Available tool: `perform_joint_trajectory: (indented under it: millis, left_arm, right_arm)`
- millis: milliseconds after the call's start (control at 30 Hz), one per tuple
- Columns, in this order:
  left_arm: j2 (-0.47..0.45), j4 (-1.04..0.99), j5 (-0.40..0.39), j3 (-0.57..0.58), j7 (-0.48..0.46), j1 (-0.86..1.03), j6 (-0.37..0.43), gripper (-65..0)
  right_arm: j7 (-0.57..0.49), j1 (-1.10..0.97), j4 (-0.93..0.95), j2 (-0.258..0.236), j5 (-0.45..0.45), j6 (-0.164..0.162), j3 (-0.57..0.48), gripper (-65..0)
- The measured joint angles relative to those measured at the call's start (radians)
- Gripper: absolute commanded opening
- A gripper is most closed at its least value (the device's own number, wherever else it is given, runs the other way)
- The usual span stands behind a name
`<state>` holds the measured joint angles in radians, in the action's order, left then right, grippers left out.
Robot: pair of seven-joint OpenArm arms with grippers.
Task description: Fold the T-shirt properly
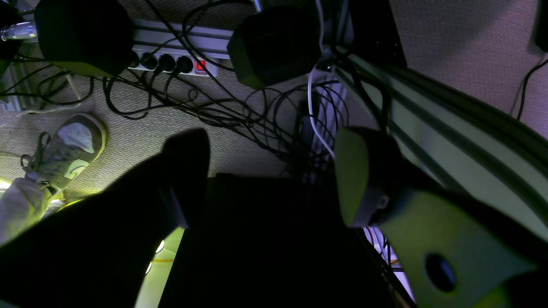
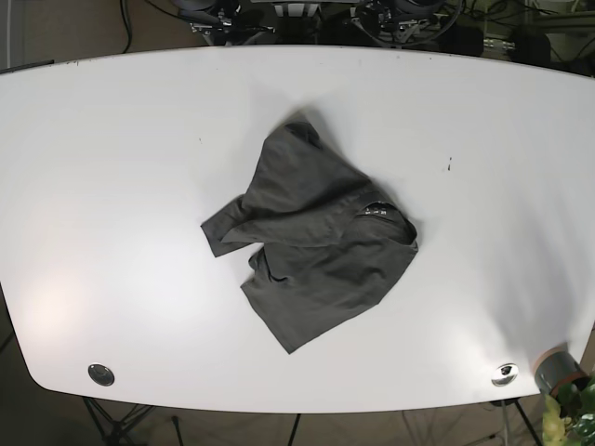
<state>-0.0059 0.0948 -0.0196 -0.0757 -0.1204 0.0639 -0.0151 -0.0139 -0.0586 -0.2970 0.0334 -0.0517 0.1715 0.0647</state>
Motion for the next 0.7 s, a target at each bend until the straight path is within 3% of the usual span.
perform_joint_trajectory:
  millis: [33,200,567,700]
  left_arm:
    - [0.005,0.13,0.006,0.0,-0.019,0.06,0.0,-23.1]
    - [0.003,0.125,0.0,0.0,-0.026,0.06,0.0,-23.1]
    - [-0.011,0.124,0.0,0.0,-0.027,0.061,0.0,-23.1]
    - [-0.011,0.142,0.0,0.0,-0.034,0.082,0.0,-23.1]
  right_arm:
    - [-0.008,0.003,-0.017,0.0,0.0,0.0,-0.001,-51.2]
    - [-0.019,-0.011,-0.01,-0.018,0.003,-0.015,-0.006,-51.2]
    - [-0.018,-0.013,-0.01,-0.022,0.003,-0.011,-0.005,-51.8]
    - [-0.085,-0.014,-0.01,-0.035,0.003,-0.015,-0.006,-51.8]
